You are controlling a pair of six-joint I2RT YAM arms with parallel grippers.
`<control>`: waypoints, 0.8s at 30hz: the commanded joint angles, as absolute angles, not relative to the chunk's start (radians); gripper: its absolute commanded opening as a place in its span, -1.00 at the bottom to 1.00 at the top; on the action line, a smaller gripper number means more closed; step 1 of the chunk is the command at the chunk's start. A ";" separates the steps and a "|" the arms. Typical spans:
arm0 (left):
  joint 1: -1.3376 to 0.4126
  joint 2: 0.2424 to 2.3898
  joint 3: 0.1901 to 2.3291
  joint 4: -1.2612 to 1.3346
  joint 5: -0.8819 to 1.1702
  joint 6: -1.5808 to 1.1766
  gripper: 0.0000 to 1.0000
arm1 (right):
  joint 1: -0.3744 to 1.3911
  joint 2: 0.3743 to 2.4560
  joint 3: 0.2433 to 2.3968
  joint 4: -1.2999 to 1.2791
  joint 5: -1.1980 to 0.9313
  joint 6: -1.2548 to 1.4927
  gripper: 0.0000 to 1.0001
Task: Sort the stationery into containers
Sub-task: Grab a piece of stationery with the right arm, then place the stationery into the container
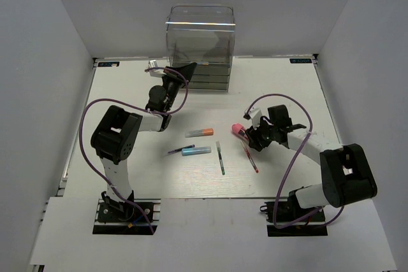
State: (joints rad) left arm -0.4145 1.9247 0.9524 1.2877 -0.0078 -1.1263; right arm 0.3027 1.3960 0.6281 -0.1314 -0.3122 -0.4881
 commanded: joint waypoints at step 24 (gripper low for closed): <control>-0.408 1.894 0.988 1.500 -0.014 -1.146 -0.56 | 0.492 1.564 1.114 0.308 -0.075 -0.896 -1.00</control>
State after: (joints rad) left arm -0.4145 1.9251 0.9504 1.2877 -0.0078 -1.1427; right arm 0.4580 1.5242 1.0523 0.1284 -0.1699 -0.8200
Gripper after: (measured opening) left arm 0.232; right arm 0.590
